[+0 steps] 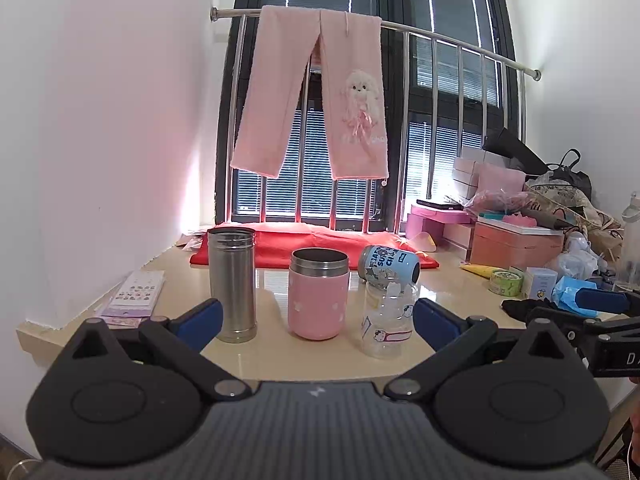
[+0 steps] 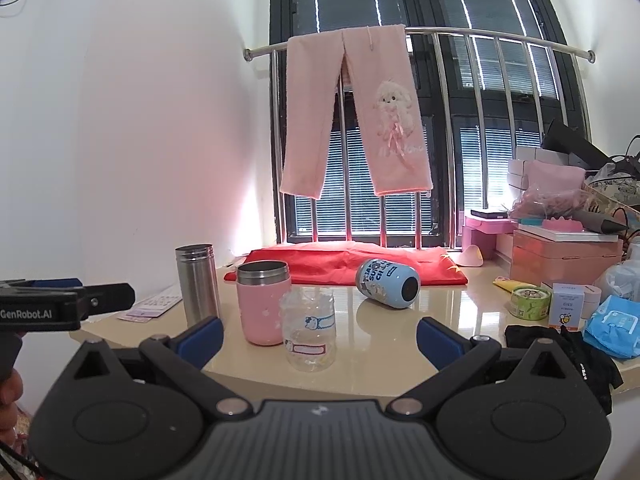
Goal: Flip cup upright
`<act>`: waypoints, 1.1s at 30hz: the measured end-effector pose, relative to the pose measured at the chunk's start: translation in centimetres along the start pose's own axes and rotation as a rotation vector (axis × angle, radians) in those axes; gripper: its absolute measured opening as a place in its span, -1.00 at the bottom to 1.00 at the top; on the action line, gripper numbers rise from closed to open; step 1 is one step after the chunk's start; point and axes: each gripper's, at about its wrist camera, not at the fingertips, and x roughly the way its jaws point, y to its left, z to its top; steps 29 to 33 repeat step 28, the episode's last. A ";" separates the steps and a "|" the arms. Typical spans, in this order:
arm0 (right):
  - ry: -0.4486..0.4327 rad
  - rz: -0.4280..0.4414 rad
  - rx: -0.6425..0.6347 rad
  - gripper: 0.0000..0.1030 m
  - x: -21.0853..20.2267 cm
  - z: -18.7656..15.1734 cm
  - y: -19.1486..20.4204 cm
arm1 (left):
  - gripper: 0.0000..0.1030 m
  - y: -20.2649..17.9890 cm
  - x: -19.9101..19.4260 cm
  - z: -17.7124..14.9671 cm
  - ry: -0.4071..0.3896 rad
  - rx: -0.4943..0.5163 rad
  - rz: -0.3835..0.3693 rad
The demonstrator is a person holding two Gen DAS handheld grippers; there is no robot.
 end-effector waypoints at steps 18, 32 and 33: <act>-0.001 0.000 -0.002 1.00 0.0 0.1 0.0 | 1.00 0.1 0.1 0.0 0.006 -0.001 -0.007; 0.000 0.000 -0.004 1.00 0.0 0.1 -0.1 | 1.00 0.1 0.0 0.0 0.001 -0.002 -0.012; 0.000 0.000 -0.004 1.00 0.0 0.1 -0.1 | 1.00 0.1 0.0 0.0 0.001 -0.002 -0.012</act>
